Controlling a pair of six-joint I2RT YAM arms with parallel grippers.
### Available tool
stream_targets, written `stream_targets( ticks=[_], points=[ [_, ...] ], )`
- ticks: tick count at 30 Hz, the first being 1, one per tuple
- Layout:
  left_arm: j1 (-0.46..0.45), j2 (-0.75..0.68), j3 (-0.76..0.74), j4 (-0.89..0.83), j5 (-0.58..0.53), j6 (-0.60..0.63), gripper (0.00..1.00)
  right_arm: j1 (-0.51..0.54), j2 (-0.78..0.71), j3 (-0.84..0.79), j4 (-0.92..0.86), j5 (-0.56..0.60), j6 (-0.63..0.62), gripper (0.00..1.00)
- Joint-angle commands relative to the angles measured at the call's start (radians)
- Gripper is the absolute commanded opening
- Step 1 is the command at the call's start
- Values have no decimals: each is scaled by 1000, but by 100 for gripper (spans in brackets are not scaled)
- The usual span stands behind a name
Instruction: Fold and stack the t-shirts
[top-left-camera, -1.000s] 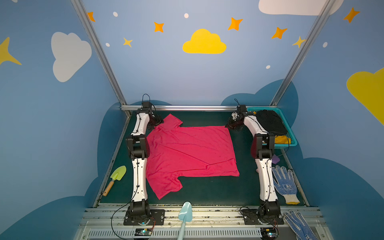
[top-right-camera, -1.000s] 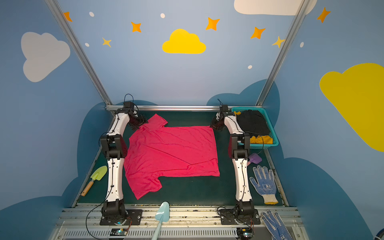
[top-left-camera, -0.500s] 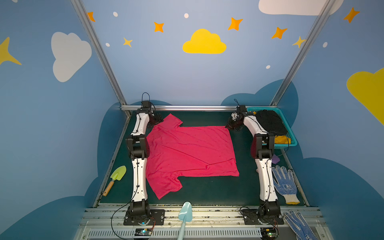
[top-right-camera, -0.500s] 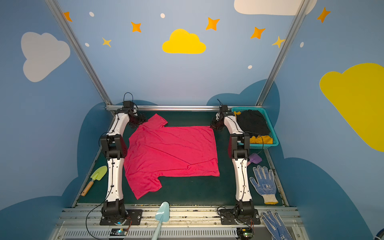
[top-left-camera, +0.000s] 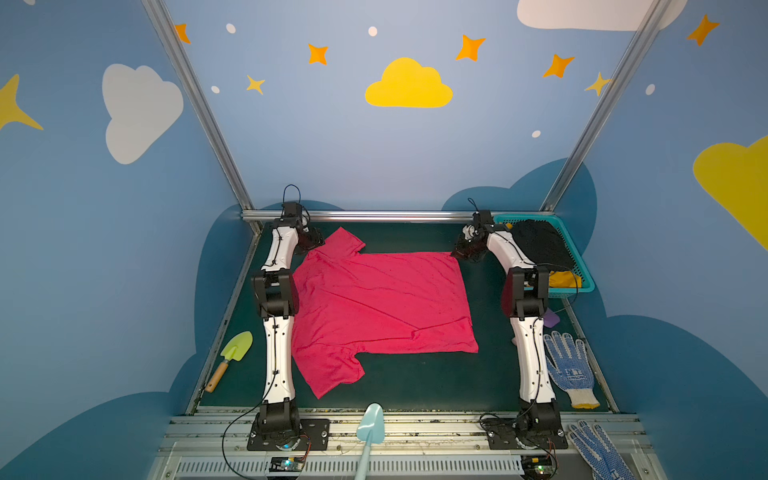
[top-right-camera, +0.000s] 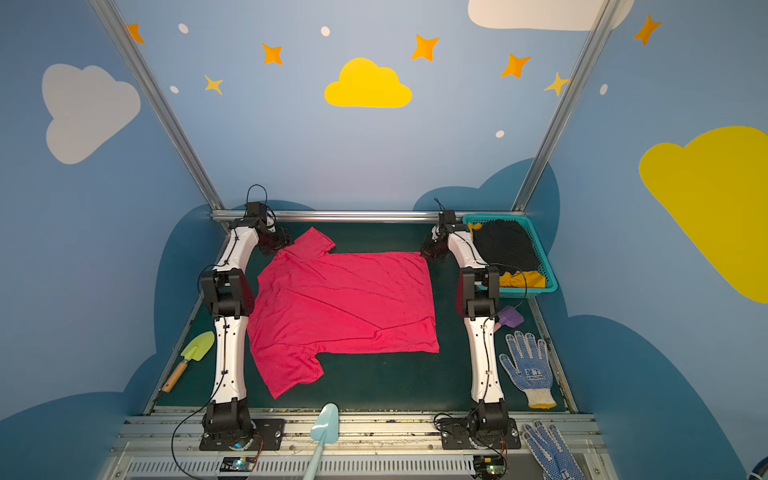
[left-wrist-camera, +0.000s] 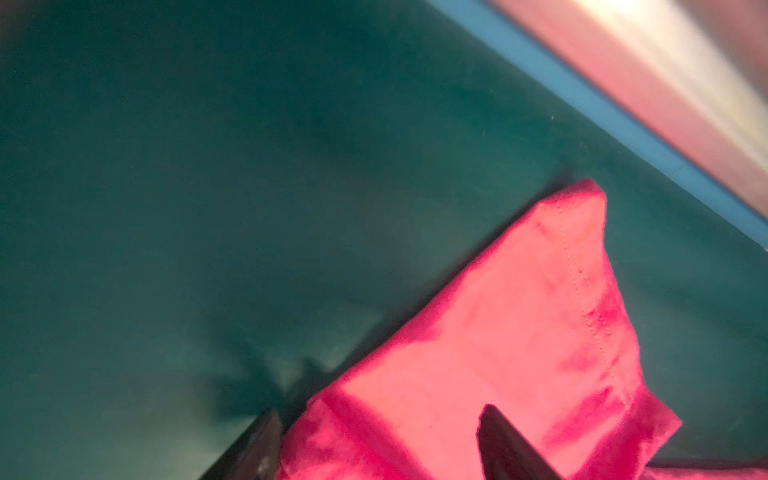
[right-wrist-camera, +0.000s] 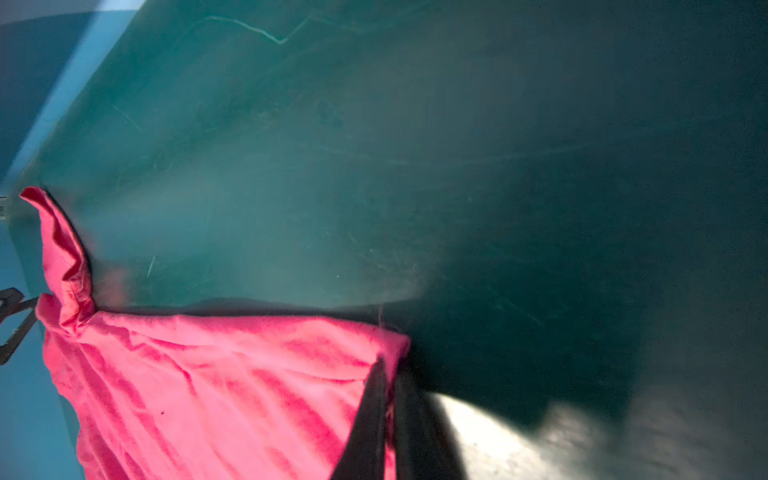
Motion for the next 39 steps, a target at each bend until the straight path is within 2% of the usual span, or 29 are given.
stream_targets(
  ticks=[1, 4, 8, 14, 17, 23, 26, 35, 39],
  points=[
    [3, 40, 21, -41, 53, 12, 70, -6, 17, 19, -21, -7, -3, 8],
    [-1, 45, 18, -54, 63, 14, 63, -8, 15, 19, -21, -7, -4, 7],
    [-2, 42, 19, -54, 53, 7, 45, -8, 17, 19, -23, -13, 2, 0],
    [-4, -7, 18, -15, 66, -19, 16, -5, -8, 13, -23, -19, -2, 0],
    [-4, -45, 16, 6, 74, -30, 5, -5, -44, -7, -11, -15, -10, 0],
    [-4, -125, 6, 8, 99, -15, 5, -5, -170, -107, 53, -8, -27, 0],
    [-4, -174, -45, 5, 90, 11, 5, -3, -231, -158, 70, -2, -42, 0],
    [-1, -368, -364, 72, 35, 63, 5, 7, -413, -386, 115, 8, -90, 0],
    [5, -471, -559, 153, 0, 56, 6, 20, -492, -509, 130, 28, -117, 0]
  ],
)
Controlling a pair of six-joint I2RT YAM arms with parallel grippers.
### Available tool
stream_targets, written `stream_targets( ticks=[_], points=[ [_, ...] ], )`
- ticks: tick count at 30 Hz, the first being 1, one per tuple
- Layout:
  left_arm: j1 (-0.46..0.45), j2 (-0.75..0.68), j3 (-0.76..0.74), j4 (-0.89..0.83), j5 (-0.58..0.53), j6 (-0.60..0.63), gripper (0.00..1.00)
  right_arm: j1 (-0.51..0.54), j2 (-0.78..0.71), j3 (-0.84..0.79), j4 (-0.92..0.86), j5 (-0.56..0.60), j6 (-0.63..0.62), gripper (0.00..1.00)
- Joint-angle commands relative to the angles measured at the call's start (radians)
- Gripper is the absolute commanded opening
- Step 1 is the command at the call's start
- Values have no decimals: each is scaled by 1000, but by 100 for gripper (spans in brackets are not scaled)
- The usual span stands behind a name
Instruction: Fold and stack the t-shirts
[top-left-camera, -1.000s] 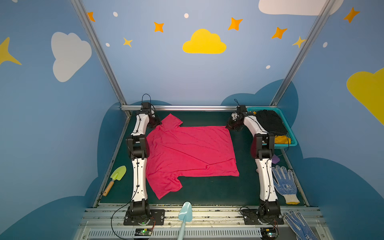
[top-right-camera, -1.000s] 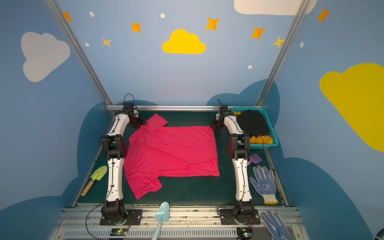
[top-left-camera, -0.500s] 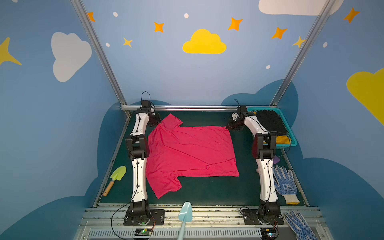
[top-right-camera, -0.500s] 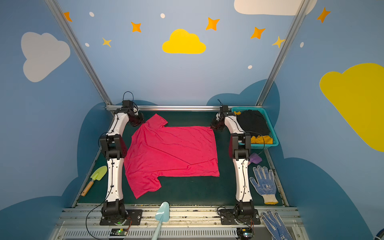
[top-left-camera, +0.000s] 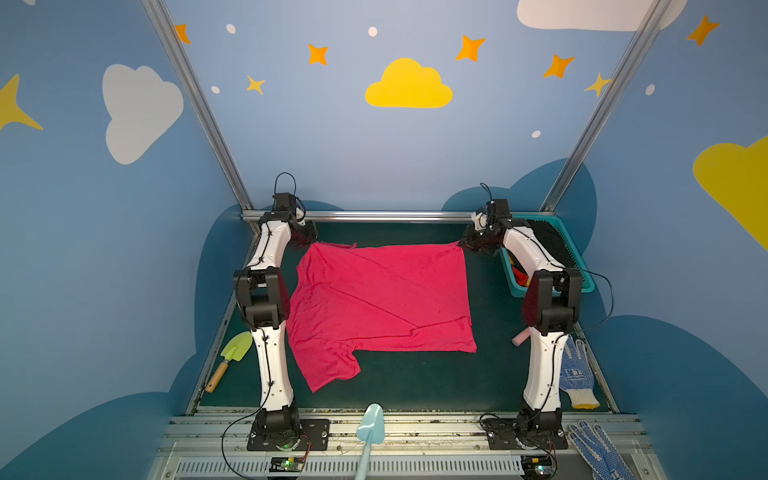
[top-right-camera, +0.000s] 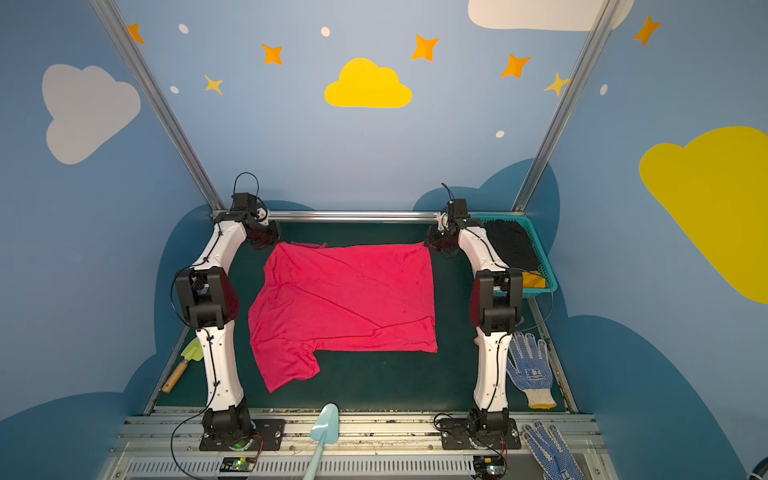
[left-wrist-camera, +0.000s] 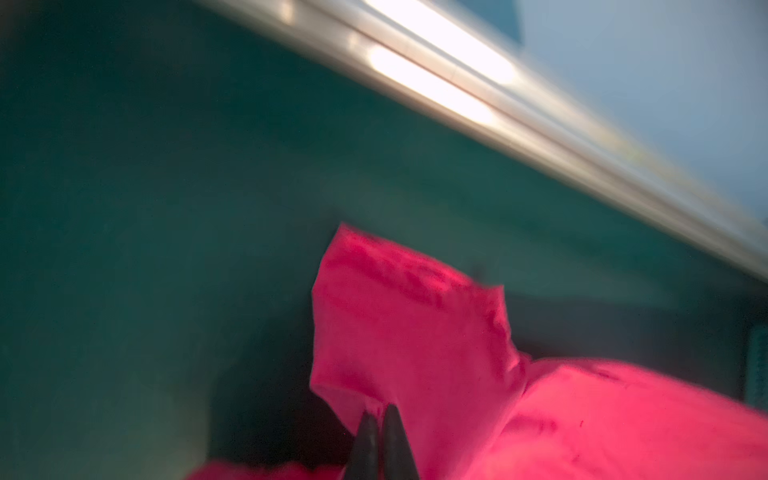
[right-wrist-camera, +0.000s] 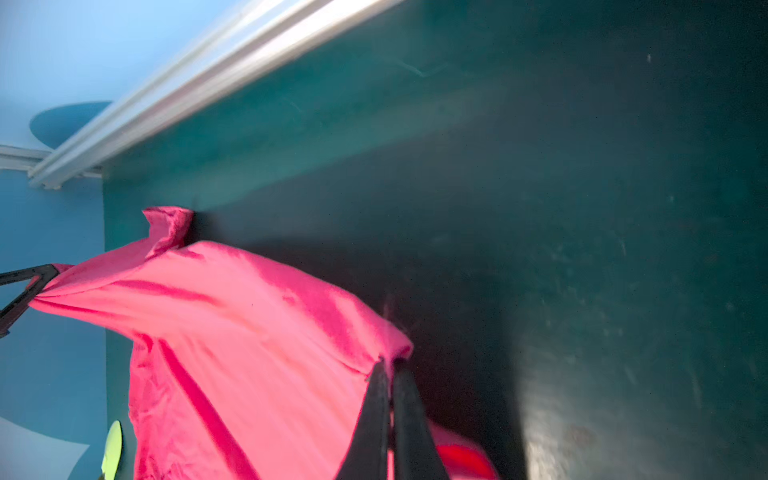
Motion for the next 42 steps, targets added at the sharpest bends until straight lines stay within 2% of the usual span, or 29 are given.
stream_targets(
  ticks=[1, 8, 17, 20, 22, 23, 25, 26, 27, 29, 30, 31, 33, 34, 38, 42],
  points=[
    [11, -82, -130, 74, -51, 10, 6, 11, -65, -96, 14, 32, -41, 0],
    [25, -237, -402, 202, -155, -38, 7, 16, -198, -341, 93, 72, -37, 0],
    [32, -322, -617, 253, -261, -81, 11, 15, -287, -536, 129, 114, -29, 0],
    [34, -329, -668, 257, -277, -91, 22, 17, -279, -574, 128, 118, -20, 0],
    [33, -323, -677, 246, -279, -100, 22, 17, -262, -583, 119, 115, -16, 0],
    [33, -320, -676, 240, -281, -105, 23, 18, -256, -581, 110, 114, -14, 0],
    [33, -318, -664, 227, -287, -118, 29, 24, -246, -574, 91, 116, -16, 6],
    [34, -319, -657, 221, -287, -121, 34, 28, -246, -569, 83, 121, -16, 9],
    [31, -324, -645, 213, -282, -121, 44, 32, -248, -566, 76, 128, -19, 13],
    [31, -340, -624, 197, -283, -123, 46, 41, -258, -551, 58, 147, -22, 20],
    [29, -350, -611, 190, -285, -123, 56, 47, -264, -541, 47, 161, -24, 26],
    [27, -361, -599, 185, -284, -123, 62, 55, -266, -526, 27, 183, -25, 35],
    [15, -376, -573, 184, -273, -117, 66, 66, -266, -488, -24, 237, -27, 49],
    [5, -375, -555, 182, -264, -112, 72, 75, -265, -467, -57, 264, -29, 52],
    [-47, -298, -418, 124, -266, -64, 83, 105, -272, -417, -110, 343, -34, 59],
    [-93, -116, -174, -11, -274, -17, 88, 125, -300, -406, -116, 366, -31, 61]
  ],
)
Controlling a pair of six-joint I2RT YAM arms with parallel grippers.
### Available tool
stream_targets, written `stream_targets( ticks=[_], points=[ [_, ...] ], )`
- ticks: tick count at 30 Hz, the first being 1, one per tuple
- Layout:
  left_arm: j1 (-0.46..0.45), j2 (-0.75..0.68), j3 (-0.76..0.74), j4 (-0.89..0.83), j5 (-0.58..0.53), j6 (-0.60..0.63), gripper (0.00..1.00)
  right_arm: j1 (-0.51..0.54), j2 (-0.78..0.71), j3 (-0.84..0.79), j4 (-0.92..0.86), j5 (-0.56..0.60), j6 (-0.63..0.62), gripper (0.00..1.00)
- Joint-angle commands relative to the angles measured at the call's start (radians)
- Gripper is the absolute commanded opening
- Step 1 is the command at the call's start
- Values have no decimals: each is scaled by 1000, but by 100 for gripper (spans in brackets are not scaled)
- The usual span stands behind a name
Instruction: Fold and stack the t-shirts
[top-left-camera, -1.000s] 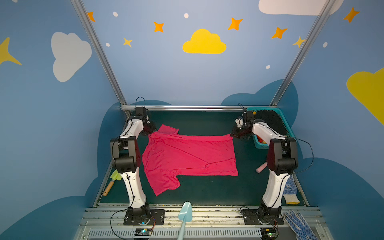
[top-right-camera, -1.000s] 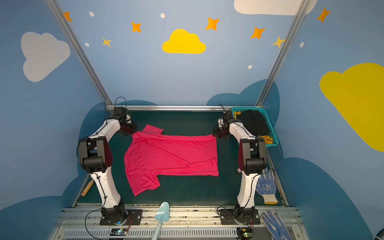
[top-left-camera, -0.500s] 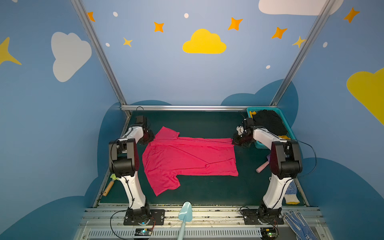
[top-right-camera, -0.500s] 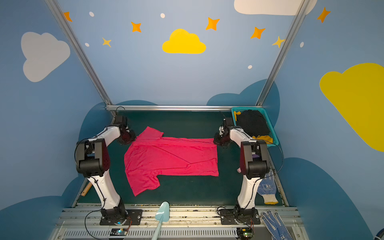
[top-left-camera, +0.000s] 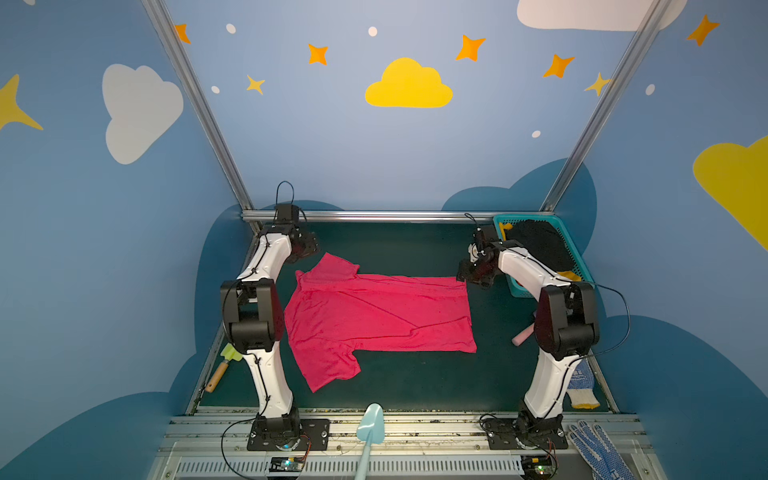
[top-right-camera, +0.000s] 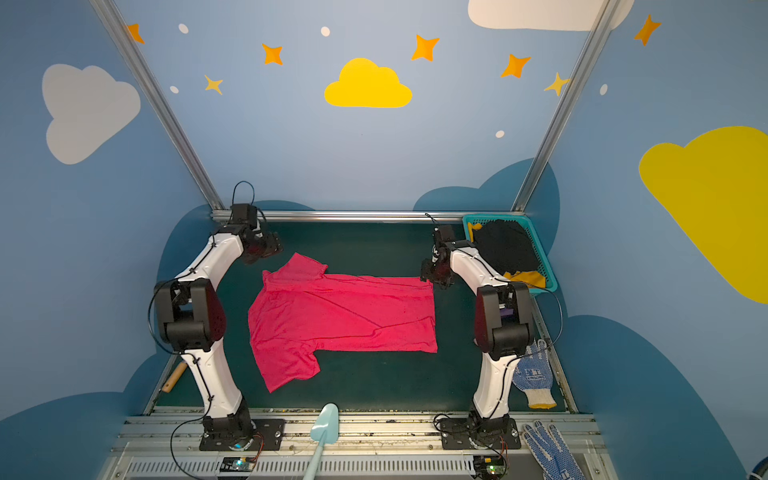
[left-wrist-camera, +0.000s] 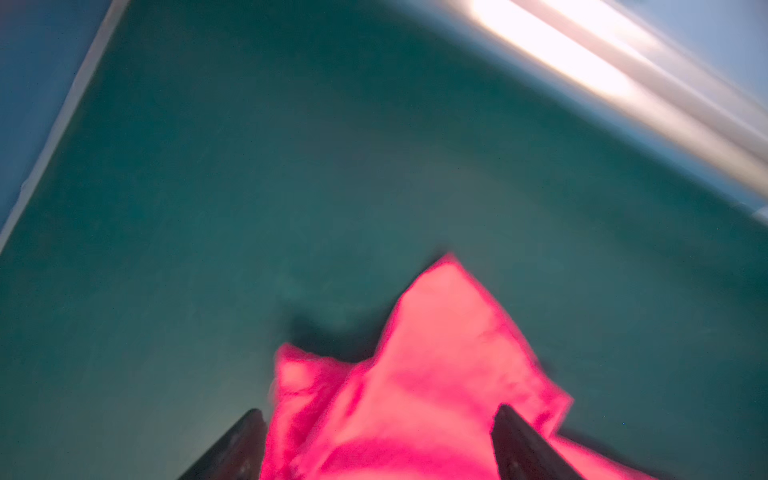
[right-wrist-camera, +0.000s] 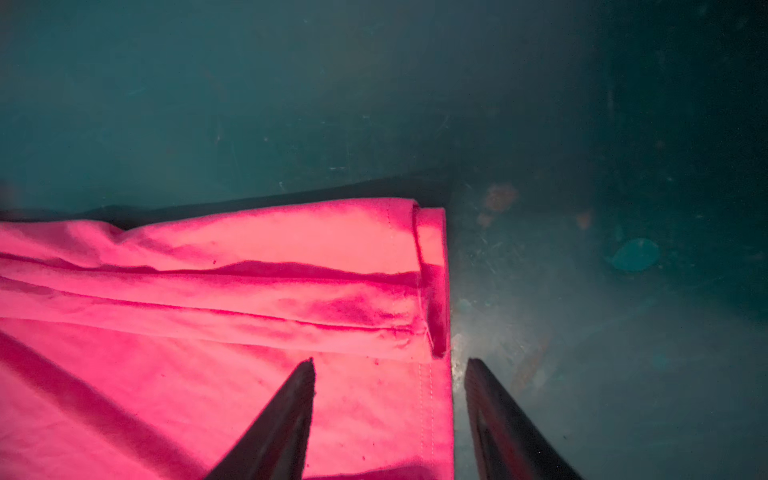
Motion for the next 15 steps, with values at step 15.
stream_targets(
  ticks=[15],
  points=[
    [-60, 585, 726, -390, 32, -4, 90, 25, -223, -91, -41, 64, 19, 63]
  ],
)
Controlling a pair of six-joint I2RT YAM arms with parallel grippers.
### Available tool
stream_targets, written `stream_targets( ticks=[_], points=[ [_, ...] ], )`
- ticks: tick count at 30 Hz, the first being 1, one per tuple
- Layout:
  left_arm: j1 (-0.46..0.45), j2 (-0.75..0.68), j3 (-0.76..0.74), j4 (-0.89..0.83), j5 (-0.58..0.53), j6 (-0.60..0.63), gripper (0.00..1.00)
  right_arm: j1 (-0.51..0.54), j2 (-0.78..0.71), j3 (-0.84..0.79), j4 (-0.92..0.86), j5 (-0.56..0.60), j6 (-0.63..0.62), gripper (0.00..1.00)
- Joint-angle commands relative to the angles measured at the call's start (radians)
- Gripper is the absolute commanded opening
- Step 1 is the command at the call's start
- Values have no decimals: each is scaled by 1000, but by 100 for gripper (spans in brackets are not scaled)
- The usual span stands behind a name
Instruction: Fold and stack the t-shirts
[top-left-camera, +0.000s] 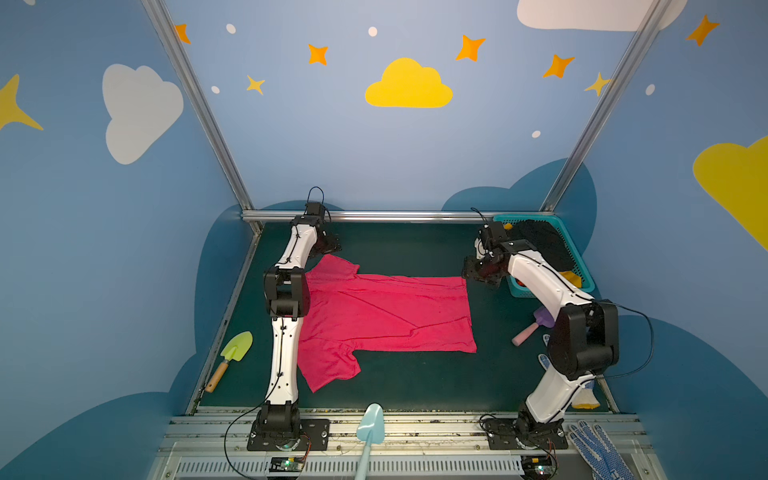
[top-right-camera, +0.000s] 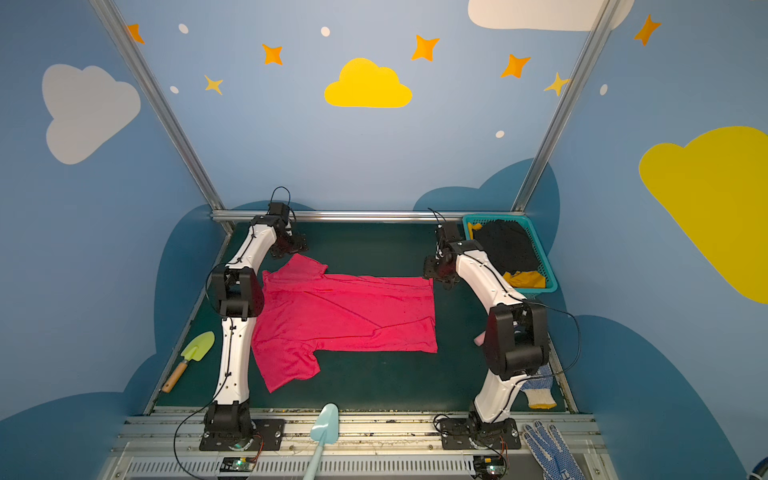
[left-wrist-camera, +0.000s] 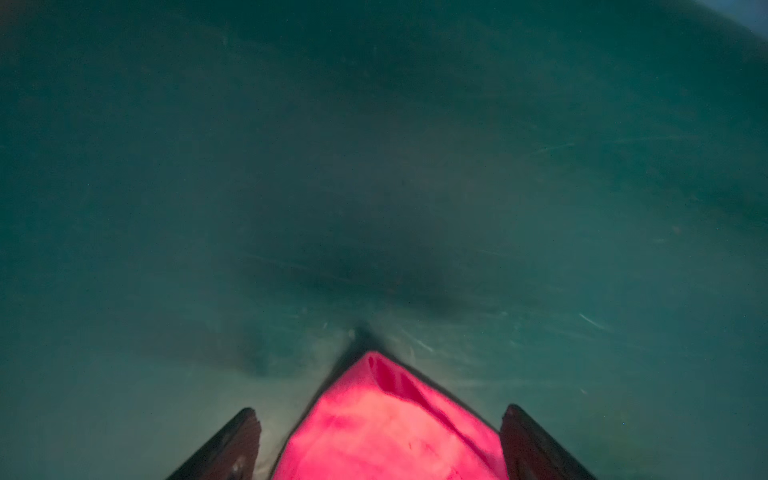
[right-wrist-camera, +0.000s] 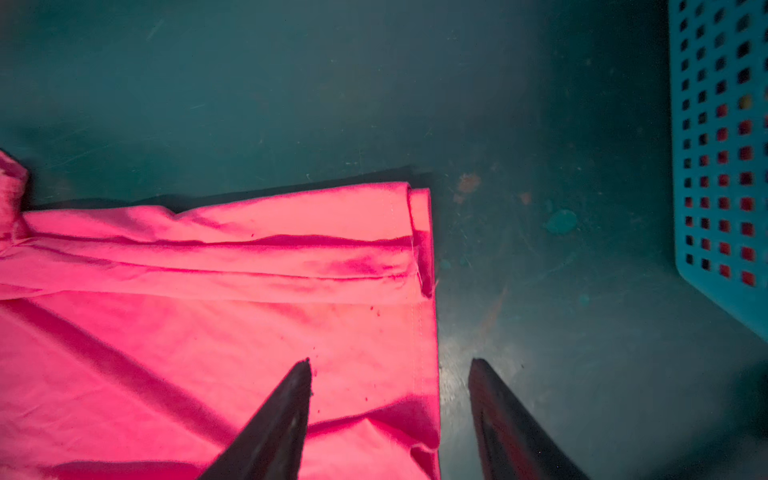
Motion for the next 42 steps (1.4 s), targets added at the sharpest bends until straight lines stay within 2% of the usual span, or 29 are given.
stream_targets(
  ticks=[1, 5, 9, 12, 24, 32, 36, 39, 40, 41, 42],
  points=[
    [1, 15, 48, -78, 2, -27, 89, 6, -44, -35, -12, 13, 13, 63],
    [0, 29, 43, -71, 10, -42, 77, 6, -74, -58, -13, 13, 16, 63],
    [-5, 11, 12, -62, 18, -42, 58, 7, -90, -70, -14, 14, 18, 63],
    [-11, -17, -39, -26, 9, -36, 48, 6, -92, -74, -12, 11, 20, 63],
    [-11, 22, 16, -32, -19, -14, 41, 10, -130, -99, -26, 16, 26, 63],
    [-16, 31, 27, -56, -14, 7, 5, 9, -149, -97, -31, 22, 25, 63],
    [-21, -16, -4, -44, -35, 16, 6, 10, -147, -99, -28, 11, 25, 63],
    [-24, -76, -52, 8, -57, 22, 33, 10, -150, -109, -20, 2, 31, 63],
    [-27, -92, -60, 21, -67, 28, 49, 11, -153, -113, -16, 1, 33, 63],
    [-28, -101, -60, 31, -79, 34, 59, 11, -155, -117, -14, -1, 36, 63],
    [-31, -106, -59, 36, -90, 38, 64, 12, -157, -120, -11, -1, 36, 63]
  ],
)
